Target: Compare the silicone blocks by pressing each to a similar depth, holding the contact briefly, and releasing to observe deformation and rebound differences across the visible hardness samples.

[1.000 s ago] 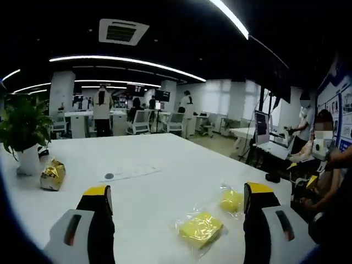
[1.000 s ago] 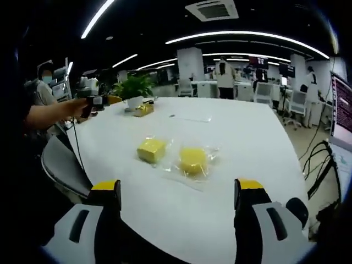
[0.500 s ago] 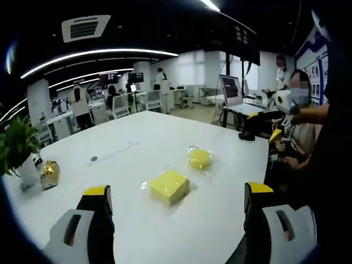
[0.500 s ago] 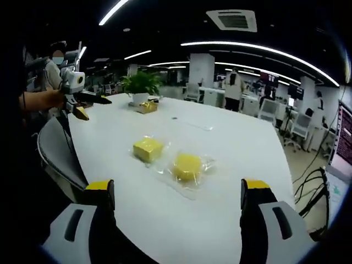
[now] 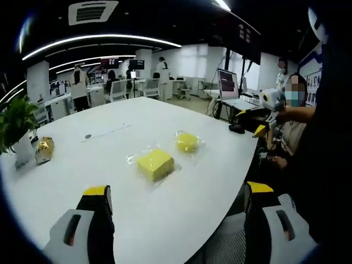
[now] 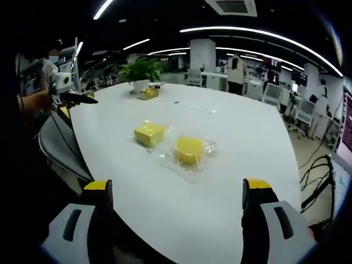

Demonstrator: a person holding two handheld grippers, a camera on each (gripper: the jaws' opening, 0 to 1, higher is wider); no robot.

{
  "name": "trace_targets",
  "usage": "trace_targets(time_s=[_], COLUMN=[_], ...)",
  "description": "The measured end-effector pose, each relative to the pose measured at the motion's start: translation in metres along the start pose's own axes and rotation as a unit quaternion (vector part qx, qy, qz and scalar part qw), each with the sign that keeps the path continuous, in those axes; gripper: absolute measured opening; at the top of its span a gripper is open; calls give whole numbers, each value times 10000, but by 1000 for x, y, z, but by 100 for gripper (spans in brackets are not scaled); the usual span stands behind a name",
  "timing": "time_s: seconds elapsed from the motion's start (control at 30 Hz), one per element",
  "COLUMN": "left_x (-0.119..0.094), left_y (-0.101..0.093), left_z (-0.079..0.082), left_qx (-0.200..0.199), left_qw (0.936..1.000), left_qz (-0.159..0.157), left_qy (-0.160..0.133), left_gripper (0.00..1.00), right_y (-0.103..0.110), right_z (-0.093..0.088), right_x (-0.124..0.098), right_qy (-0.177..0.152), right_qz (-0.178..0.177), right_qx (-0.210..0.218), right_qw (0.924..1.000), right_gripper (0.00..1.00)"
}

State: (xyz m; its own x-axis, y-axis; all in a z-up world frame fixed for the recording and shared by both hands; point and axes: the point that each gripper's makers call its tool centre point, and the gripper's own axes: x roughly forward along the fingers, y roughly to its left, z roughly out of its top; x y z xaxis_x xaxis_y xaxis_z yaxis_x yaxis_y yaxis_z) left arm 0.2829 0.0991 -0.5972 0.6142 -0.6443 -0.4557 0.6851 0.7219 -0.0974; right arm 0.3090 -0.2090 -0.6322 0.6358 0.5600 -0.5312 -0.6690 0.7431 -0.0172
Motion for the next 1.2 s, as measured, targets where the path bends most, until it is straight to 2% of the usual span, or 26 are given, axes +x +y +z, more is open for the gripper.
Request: trace_targets(time_s=[0.17,0.5,0.8,0.9,0.97,1.07,1.2], left_x=[3,3,10,12,15,22,38], left_y=[-3,4,-1,1,2,3,3], left_z=[-5,-1,-5,-3,0,15,35], left_qx=[-26,-75,-39,-173,-349,-562,-747], left_qw=[9999,9997,9986,9983,9978,9973,9957], left_qz=[-73,-90,-323,-370,-388,-419,-525], left_qy=[120,200,419,425,399,214,137], left_gripper=[99,99,99,99,99,99,99], right_y=[4,4,10,13,14,12,7], right_z=[-5,5,-1,-2,-3,1,1], right_x=[7,15,13,13,13,10,7], right_qy=[147,218,226,285,312,230,217], right_qz=[91,181,178,181,176,134,46], right_qx=[-65,-143,-18,-66,-90,-38,-46], right_qw=[9998,9995,9996,9994,9993,9996,9997], right_gripper=[91,89,87,86,85,84,84])
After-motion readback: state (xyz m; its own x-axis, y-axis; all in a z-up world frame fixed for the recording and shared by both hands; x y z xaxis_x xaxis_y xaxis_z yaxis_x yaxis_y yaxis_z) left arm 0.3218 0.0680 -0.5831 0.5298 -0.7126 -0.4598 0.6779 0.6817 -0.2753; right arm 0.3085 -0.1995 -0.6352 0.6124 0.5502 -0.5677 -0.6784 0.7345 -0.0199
